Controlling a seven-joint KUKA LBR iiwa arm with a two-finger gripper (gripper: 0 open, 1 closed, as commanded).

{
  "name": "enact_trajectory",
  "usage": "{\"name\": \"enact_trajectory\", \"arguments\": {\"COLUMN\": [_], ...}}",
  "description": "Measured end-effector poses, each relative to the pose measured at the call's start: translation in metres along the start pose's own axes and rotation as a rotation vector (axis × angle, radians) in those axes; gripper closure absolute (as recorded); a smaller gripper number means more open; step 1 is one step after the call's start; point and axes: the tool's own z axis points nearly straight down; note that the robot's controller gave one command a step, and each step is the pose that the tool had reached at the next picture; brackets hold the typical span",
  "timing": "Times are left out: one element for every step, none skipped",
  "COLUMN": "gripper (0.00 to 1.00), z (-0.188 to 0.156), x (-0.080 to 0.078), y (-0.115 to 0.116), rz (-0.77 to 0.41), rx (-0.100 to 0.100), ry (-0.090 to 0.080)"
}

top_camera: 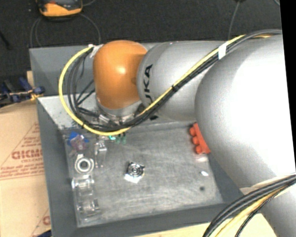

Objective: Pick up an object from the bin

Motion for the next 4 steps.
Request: {"name": "enact_trajectory", "arguments": {"gripper": [0.0,1.0,1.0,1.0], "z": [0.04,0.039,-0.036,-0.133], "x": [0.0,0.0,-0.005,-0.006], "y": [0.036,0.037,0.039,0.039], "rz": [-0.209,-0.206,-0.225,-0.228], "rx": [-0.001,-0.005,0.0,0.0], "ry": [-0.029,-0.025,-0.018,-0.019]}}
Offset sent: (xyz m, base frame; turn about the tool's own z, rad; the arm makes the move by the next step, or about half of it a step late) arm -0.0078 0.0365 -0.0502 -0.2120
